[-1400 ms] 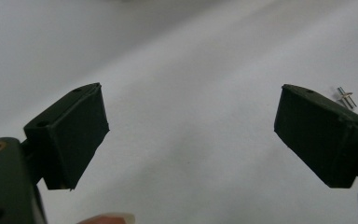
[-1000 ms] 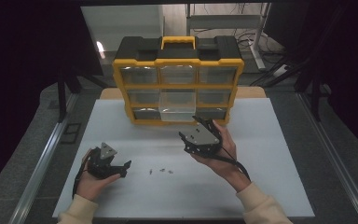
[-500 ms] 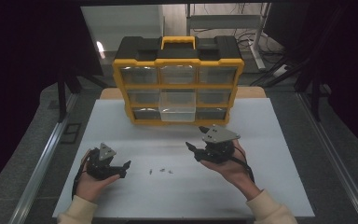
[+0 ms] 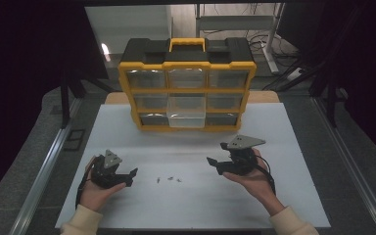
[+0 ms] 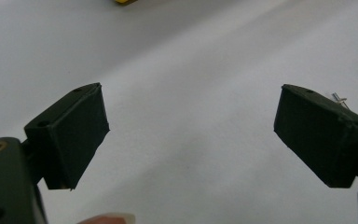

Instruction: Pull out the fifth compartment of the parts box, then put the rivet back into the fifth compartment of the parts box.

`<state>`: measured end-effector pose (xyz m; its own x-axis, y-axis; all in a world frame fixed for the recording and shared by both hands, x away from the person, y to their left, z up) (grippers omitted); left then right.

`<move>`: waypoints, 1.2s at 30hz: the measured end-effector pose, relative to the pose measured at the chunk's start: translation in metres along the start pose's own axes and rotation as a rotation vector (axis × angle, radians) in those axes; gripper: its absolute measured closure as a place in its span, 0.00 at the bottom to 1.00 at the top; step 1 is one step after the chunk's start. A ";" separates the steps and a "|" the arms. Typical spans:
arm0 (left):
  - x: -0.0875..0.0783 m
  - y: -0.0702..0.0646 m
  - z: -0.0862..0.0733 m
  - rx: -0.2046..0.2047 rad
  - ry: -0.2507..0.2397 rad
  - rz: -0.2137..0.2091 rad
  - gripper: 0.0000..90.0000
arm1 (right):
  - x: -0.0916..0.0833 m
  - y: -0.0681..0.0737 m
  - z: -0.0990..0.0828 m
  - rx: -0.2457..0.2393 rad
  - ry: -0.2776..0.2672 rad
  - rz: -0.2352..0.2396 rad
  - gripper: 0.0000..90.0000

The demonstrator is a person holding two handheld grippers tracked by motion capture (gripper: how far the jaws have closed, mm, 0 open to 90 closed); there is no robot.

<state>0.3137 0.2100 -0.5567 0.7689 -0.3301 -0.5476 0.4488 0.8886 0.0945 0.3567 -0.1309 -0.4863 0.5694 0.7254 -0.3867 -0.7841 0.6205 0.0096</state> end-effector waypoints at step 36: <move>0.002 -0.005 0.002 0.019 0.006 -0.007 0.11 | -0.003 -0.013 -0.019 0.086 0.095 -0.032 0.28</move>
Point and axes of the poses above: each handheld gripper's, and its own axes: x roughly forward along the jaws, z roughly out of its top, y roughly to its left, the point moved 7 cm from there along x, roughly forward along the jaws, and after that the axes turned 11 degrees about -y, right-handed, at the moved point
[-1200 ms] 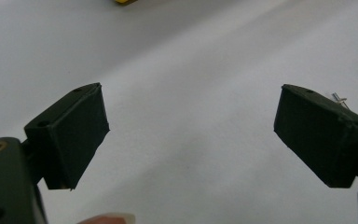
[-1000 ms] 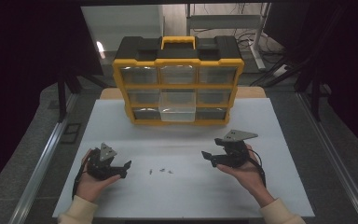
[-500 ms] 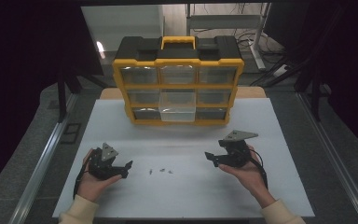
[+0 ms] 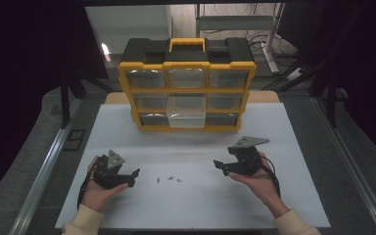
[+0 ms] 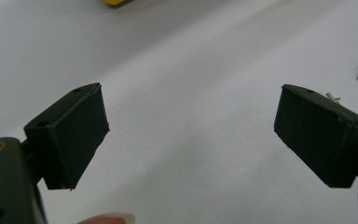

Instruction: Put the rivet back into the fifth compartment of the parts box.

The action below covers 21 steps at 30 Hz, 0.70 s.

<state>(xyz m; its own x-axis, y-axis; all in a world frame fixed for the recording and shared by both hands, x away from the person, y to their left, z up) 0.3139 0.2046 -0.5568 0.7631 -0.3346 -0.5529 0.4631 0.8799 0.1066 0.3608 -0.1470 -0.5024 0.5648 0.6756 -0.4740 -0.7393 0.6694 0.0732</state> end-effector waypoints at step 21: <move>0.000 0.001 -0.001 -0.004 0.000 -0.004 0.11 | 0.031 0.036 0.014 -0.112 0.063 0.082 0.26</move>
Point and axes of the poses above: each handheld gripper's, and its own axes: x roughly forward along the jaws, z roughly out of its top, y roughly to its left, the point moved 7 cm from there along x, roughly forward along the jaws, and after that the axes turned 11 degrees about -y, right-handed, at the moved point
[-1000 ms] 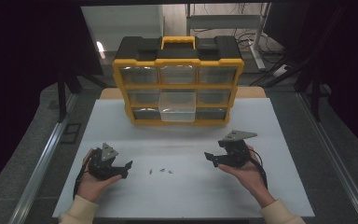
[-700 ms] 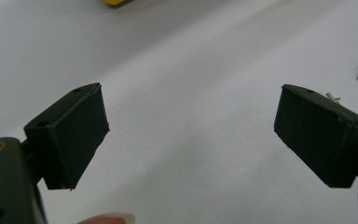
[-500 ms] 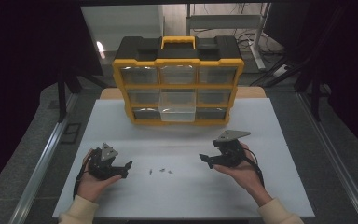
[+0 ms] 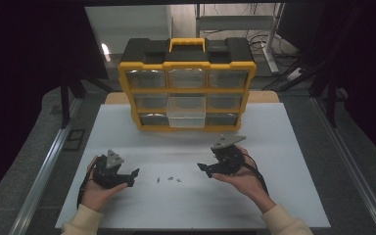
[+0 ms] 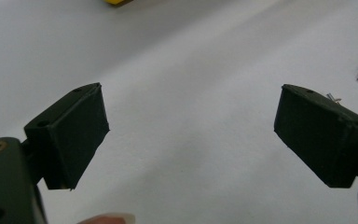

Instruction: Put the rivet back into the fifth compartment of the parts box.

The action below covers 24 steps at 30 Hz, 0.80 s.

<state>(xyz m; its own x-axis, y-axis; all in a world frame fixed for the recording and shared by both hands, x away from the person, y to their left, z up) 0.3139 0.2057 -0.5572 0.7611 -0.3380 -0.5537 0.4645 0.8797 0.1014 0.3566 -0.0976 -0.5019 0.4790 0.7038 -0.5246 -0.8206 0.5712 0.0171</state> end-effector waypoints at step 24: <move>-0.001 -0.001 0.001 -0.006 -0.003 0.001 0.11 | 0.035 0.031 -0.002 -0.058 0.085 0.080 0.26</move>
Point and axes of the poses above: each handheld gripper's, and its own axes: x roughly forward along the jaws, z roughly out of its top, y roughly to its left, the point moved 7 cm from there along x, roughly forward along the jaws, and after that the axes turned 11 degrees about -y, right-handed, at the moved point
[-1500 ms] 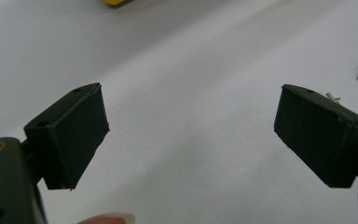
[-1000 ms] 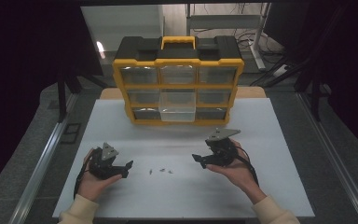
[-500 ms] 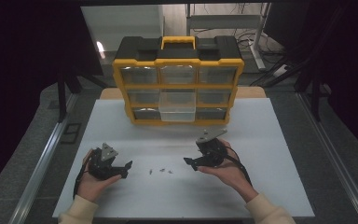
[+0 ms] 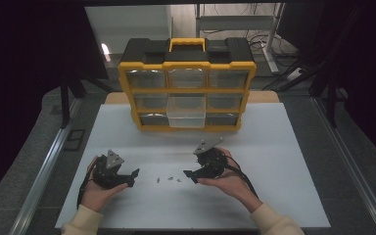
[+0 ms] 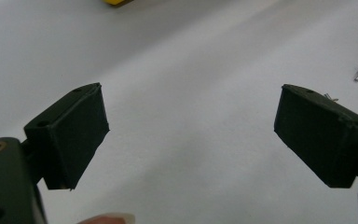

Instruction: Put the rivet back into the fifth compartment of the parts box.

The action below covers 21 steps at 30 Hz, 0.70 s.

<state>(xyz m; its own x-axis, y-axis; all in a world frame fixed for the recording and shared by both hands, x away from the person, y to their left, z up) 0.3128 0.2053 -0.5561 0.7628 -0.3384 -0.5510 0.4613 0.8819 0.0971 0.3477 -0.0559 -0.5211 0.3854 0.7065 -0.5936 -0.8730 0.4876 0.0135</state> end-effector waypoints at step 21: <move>0.001 0.000 0.000 0.004 0.003 -0.002 0.11 | 0.041 0.018 -0.010 -0.054 0.113 0.062 0.27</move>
<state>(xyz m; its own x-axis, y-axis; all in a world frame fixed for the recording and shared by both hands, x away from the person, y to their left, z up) 0.3135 0.2046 -0.5565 0.7607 -0.3395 -0.5533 0.4650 0.8797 0.0995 0.3446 -0.0229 -0.5530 0.2967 0.6709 -0.6796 -0.9102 0.4139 0.0112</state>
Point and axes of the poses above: each handheld gripper's, and its own axes: x roughly forward along the jaws, z roughly out of its top, y roughly to its left, the point moved 7 cm from there along x, roughly forward along the jaws, and after that the axes turned 11 degrees about -y, right-handed, at the moved point
